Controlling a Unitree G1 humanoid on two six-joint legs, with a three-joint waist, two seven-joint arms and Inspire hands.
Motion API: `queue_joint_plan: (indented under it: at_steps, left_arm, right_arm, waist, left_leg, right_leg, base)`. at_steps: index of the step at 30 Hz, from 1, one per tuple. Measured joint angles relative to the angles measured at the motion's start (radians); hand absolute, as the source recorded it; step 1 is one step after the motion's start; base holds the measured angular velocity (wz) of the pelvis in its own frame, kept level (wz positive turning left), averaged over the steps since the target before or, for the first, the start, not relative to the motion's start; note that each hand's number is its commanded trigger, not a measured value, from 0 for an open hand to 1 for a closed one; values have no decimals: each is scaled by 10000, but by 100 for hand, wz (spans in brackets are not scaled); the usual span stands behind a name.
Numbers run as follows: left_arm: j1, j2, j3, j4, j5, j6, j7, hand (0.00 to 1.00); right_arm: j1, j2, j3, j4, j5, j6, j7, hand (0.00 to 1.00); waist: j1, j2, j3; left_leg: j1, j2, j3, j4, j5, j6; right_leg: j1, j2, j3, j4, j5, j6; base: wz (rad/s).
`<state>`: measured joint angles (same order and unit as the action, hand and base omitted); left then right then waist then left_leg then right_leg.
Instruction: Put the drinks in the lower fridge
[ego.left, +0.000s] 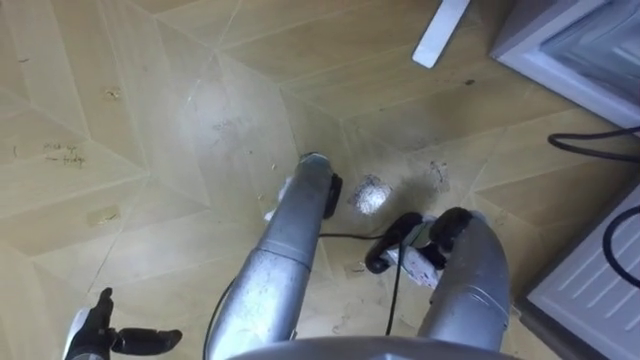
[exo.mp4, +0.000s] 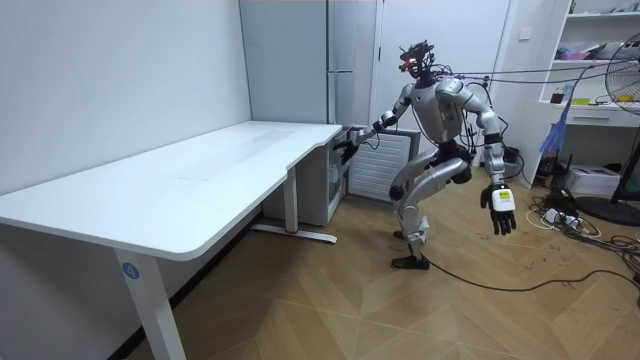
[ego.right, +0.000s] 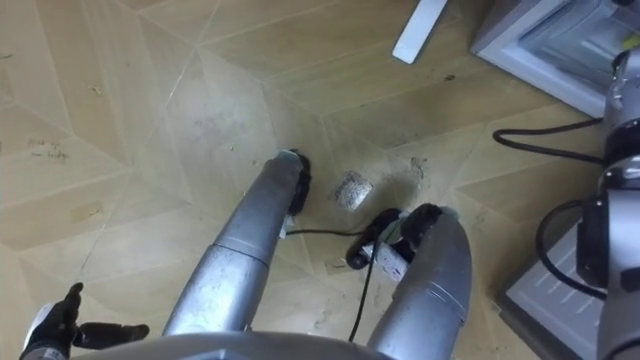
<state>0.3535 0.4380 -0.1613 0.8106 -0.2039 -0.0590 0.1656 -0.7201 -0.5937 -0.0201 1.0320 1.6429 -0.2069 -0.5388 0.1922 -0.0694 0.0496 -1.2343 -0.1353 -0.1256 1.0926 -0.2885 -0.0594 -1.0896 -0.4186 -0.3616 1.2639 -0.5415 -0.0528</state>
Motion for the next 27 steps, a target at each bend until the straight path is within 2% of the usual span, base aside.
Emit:
queue_joint_plan:
  at_steps: [5, 8, 10, 12, 14, 16, 18, 20, 21, 23, 25, 27]
  left_arm:
    - [4, -19, -42, 67, -1, -51, -33, 0]
    - [18, -21, -40, 30, 8, -51, -34, 0]
    - [17, -20, -40, -62, 14, -49, -39, 0]
    - [-27, -12, -16, -65, -1, -82, -55, 0]
    - [-57, -12, -9, -39, 0, -74, -149, 0]
    - [-129, -27, -12, -20, 0, -65, -294, 0]
    - [-194, -21, 2, 4, -4, -75, -393, 0]
    - [-507, -29, -13, 245, 9, -27, -533, 0]
    - [-612, -28, -10, 328, 14, -15, -587, 0]
    - [-1008, -39, -6, 736, 9, 72, -820, 0]
    - [-1070, -37, -5, 764, 4, 63, -922, 0]
    - [-1082, -36, 22, 777, 7, 40, -964, 0]
  right_arm:
    - [-1, 1, 9, 0, 13, 129, -116, 0]
    - [0, 2, 3, 47, 12, 232, -114, 0]
    - [0, 2, 9, 151, 13, 353, -41, 0]
    - [-1, 2, 133, 177, 10, 523, 145, 0]
    - [15, 8, 333, 423, 9, 914, 902, 0]
    - [77, 35, 424, 545, 10, 1157, 1533, 0]
    - [85, 35, 479, 948, 6, 1449, 1992, 0]
    - [85, 37, 797, 1424, -44, 1817, 2712, 0]
    - [86, 39, 845, 1560, -81, 1916, 2893, 0]
    - [151, 92, 1168, 2199, -631, 2422, 3698, 0]
    - [313, 92, 1193, 2545, -1071, 2803, 4337, 0]
    - [711, 102, 1219, 2560, -1499, 2981, 5049, 0]
  waist:
    - [36, 27, 4]
    - [45, 42, 3]
    - [38, 43, 4]
    - [25, 2, 26]
    - [2, -16, 42]
    - [-12, -8, 50]
    - [-15, -16, 55]
    - [60, -47, 78]
    - [75, -46, 82]
    - [73, -66, 140]
    - [80, -58, 160]
    - [118, -93, 188]
  left_leg:
    - [522, 27, -63, -689, 199, -1]
    - [814, 76, -168, -935, 215, -16]
    - [1049, 130, -147, -1067, 218, -10]
    - [1300, 201, -131, -1252, 225, 0]
    - [1586, 376, -112, -1467, 223, 1]
    - [1782, 456, -112, -1639, 232, 1]
    - [2006, 551, 13, -1762, 235, 8]
    - [2286, 760, 184, -1929, 240, 20]
    - [2365, 784, 181, -1988, 240, 20]
    - [2923, 912, 217, -2287, 240, 19]
    - [3370, 984, 253, -2519, 241, 20]
    - [3775, 1133, 337, -2804, 241, 22]
  right_leg:
    - [542, 16, -259, -555, 134, -3]
    - [916, 40, -533, -847, 214, -164]
    - [1215, 59, -625, -1004, 217, -160]
    - [1474, 199, -679, -1230, 238, -112]
    - [1772, 409, -701, -1591, 312, -45]
    - [1982, 549, -764, -1817, 389, -61]
    - [2228, 612, -789, -1969, 400, -53]
    - [2500, 829, -755, -2251, 432, 1]
    - [2595, 875, -769, -2331, 443, 11]
    - [3133, 1016, -803, -2728, 520, 35]
    - [3559, 1144, -811, -3096, 607, 93]
    - [3954, 1315, -791, -3530, 736, 146]
  base:
    - [5]
    - [5]
    - [7]
    - [0]
    - [-10]
    - [-9]
    - [-2]
    - [-8]
    - [-8]
    - [-9]
    - [-11]
    - [-18]
